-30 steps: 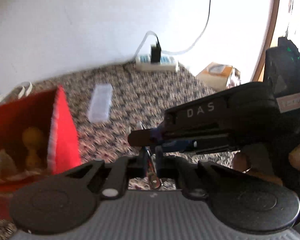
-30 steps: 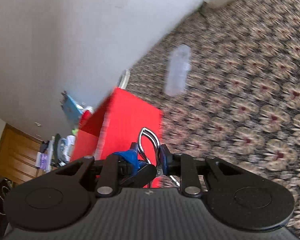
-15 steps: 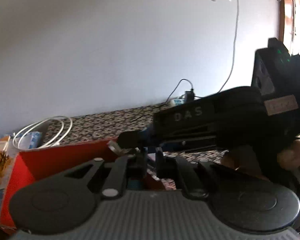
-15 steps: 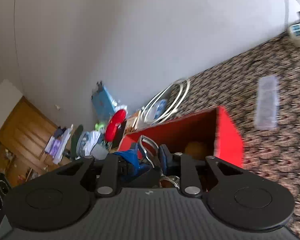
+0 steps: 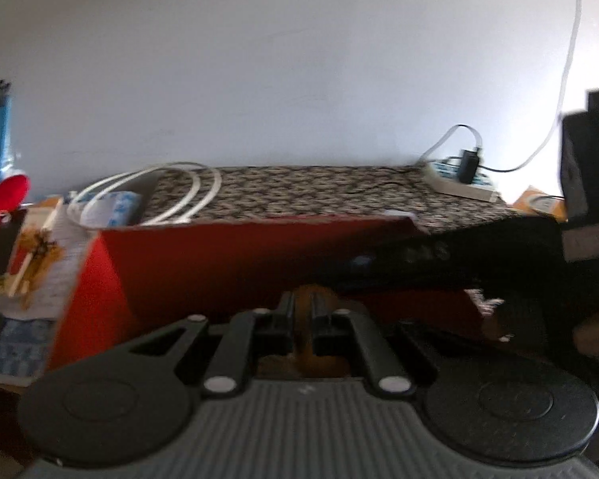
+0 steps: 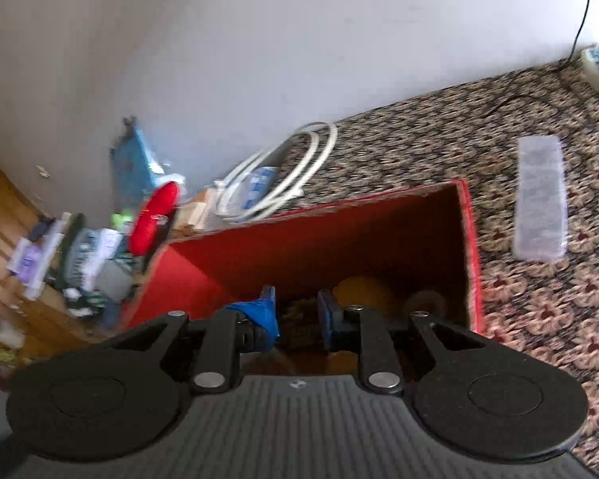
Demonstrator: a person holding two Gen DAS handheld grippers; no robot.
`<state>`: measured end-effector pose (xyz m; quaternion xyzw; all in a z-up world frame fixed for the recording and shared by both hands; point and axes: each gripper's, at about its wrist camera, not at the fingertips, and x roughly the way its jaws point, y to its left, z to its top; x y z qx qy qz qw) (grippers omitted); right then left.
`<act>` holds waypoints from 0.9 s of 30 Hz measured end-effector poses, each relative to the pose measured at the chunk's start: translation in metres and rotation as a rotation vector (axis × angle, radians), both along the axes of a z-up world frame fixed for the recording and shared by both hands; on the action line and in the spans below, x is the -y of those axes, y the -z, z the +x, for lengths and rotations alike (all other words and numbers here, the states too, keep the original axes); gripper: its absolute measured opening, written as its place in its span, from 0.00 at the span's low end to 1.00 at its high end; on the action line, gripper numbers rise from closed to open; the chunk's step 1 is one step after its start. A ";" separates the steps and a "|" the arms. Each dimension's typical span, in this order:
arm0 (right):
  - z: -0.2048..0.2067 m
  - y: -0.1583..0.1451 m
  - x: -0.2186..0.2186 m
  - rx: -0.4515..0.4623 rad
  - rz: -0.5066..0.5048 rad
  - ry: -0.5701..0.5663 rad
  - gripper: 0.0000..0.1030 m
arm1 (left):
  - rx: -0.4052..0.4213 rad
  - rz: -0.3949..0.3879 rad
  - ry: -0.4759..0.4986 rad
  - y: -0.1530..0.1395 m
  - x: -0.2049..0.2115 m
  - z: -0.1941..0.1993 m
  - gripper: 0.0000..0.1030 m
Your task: Organize rigid objects
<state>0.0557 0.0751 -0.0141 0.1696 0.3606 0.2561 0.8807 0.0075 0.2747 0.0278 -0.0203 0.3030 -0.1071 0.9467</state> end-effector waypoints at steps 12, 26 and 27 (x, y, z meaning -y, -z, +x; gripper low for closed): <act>-0.006 0.004 -0.019 0.080 -0.197 0.011 0.03 | -0.076 0.130 -0.115 0.014 -0.010 0.045 0.37; -0.003 0.005 -0.025 0.069 -0.259 0.023 0.01 | -0.267 0.048 -0.154 0.035 -0.029 0.073 0.41; -0.003 0.006 -0.025 0.069 -0.261 0.024 0.01 | -0.273 0.046 -0.154 0.036 -0.029 0.074 0.41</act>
